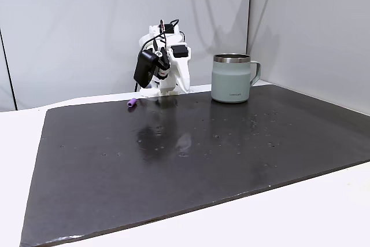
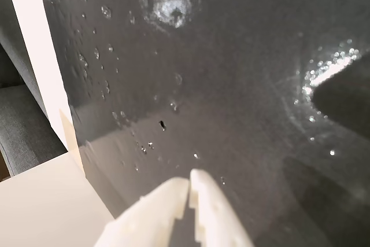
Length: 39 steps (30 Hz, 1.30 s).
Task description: Grasp a pengrip and put it in the cup.
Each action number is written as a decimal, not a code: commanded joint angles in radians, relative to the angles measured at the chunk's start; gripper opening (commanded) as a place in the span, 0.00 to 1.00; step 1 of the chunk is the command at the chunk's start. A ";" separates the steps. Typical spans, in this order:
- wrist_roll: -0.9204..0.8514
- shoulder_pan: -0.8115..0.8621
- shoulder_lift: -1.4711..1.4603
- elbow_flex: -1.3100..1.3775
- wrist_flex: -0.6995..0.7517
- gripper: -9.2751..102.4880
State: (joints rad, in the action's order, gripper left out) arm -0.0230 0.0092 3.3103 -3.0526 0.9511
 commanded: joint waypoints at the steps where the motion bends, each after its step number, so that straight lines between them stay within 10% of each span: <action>1: 0.000 0.000 0.008 0.003 -0.041 0.08; 28: -0.561 0.199 -0.561 1.221 0.854 0.08; 39: -0.907 0.433 -0.773 1.230 0.870 0.13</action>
State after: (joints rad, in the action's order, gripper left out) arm -0.8406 0.3666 2.5848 -1.8623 1.8101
